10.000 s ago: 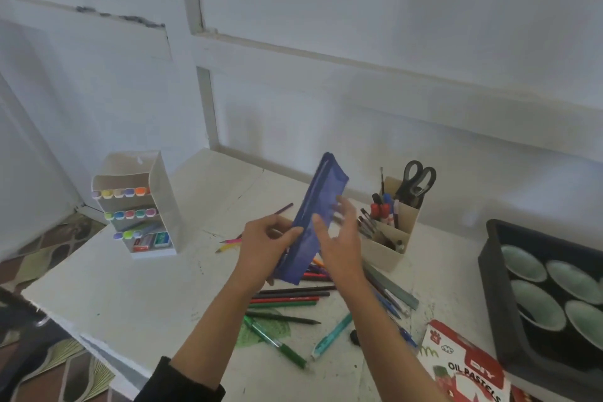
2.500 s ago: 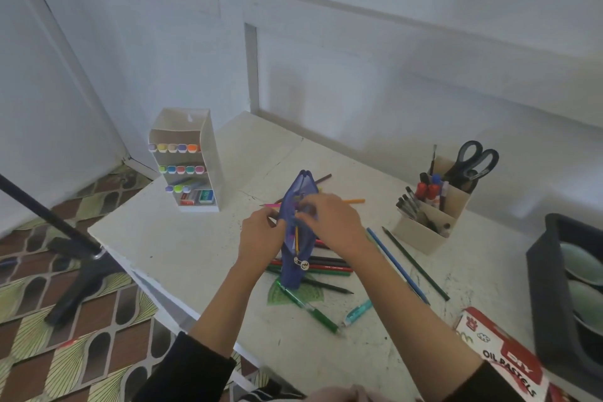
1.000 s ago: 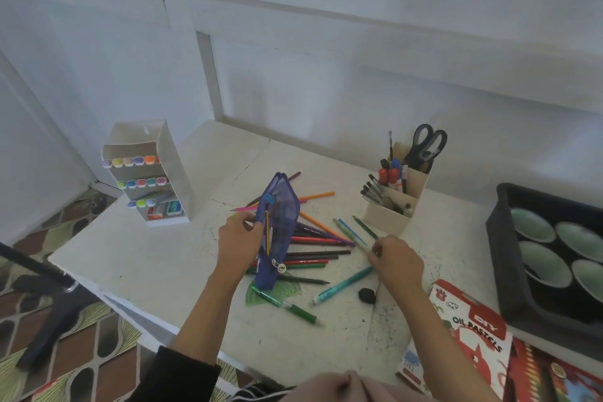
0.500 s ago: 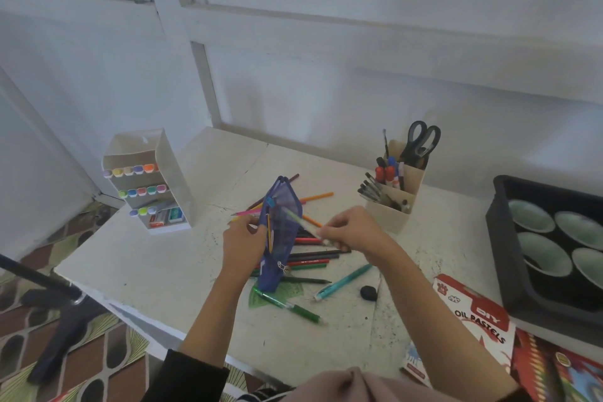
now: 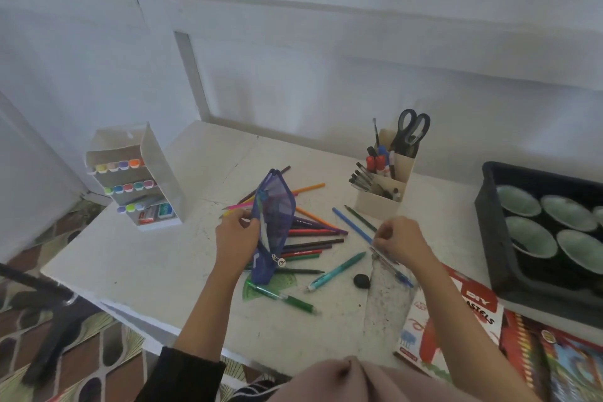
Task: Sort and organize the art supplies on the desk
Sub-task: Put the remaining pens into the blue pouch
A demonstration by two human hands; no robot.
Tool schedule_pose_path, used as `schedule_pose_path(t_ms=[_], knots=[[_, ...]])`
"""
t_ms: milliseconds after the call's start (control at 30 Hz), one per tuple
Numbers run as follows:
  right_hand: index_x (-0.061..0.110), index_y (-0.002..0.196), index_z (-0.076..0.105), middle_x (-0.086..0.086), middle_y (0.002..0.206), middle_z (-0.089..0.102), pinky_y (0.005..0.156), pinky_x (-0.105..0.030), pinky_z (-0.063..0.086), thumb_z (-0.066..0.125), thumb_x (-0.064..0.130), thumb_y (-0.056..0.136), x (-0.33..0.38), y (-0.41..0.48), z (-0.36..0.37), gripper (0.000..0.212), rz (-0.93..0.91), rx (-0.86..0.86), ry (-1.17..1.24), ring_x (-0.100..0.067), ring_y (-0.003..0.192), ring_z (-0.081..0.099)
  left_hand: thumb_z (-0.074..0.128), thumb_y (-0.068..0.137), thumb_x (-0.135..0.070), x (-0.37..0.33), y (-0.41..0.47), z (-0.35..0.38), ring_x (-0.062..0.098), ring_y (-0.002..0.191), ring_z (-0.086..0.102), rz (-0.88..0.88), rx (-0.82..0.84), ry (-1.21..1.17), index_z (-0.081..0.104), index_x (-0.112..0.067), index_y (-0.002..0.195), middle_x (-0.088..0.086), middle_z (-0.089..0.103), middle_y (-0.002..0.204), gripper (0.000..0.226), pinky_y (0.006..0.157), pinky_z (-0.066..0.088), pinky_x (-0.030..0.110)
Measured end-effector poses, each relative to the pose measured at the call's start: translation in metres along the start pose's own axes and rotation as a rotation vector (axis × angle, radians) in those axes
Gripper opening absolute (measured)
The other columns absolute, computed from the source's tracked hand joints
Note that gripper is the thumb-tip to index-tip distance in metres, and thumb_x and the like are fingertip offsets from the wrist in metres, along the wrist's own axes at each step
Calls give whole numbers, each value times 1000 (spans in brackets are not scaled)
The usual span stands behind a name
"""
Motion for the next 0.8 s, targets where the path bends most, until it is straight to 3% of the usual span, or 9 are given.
schedule_pose_path(t_ms=[100,233,333,467,633,700,800], knots=[[16,78,63,0,80,62,72,-25,50,71,18,82,-36,-9,5,9,107,80,-82,-9,70,56,54,85,-10,0,0,4,28,64,61,4,1,5,67,-10,85,8,66,69,13,71,56,46],[18,87,65,1,86,64,79,-31,55,75,25,78,-51,-18,12,15,122,137,-165,-13,79,61,54,85,-9,-4,0,11,26,62,60,23,9,20,69,-8,85,8,65,66,15,67,52,37],[18,89,65,0,89,66,77,-29,55,73,23,80,-49,-19,11,14,105,125,-206,-13,80,61,54,86,-9,-8,-2,14,22,59,56,34,10,35,68,-9,83,6,62,61,14,64,43,29],[15,86,68,-1,83,67,74,-29,56,70,18,82,-42,-14,9,5,70,139,-129,-11,74,61,54,86,-9,-7,-3,15,23,61,59,20,10,20,67,-11,84,6,64,63,13,65,48,30],[14,86,64,0,65,69,55,-16,43,64,17,87,-10,-14,8,3,13,188,93,-3,58,62,53,87,-8,-5,-5,10,25,64,59,18,-1,11,66,-9,82,8,66,69,14,65,51,34],[11,88,64,0,63,69,48,-15,41,63,18,89,11,-14,8,6,-19,208,211,1,46,56,53,88,-7,-5,-7,8,21,62,57,7,4,-1,65,-11,80,6,65,69,14,62,49,31],[10,89,65,-2,63,70,43,-14,40,63,19,89,53,-13,11,9,-111,254,302,1,44,52,53,87,-7,-1,-8,4,21,61,57,-15,-1,-13,62,-15,76,6,65,68,17,62,49,31]])
Point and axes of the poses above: each hand's wrist, its own y-axis towards the middle knuckle, its own z-axis out of the palm, x = y × z, the point moved 10 cm from there along y, towards the middle knuckle
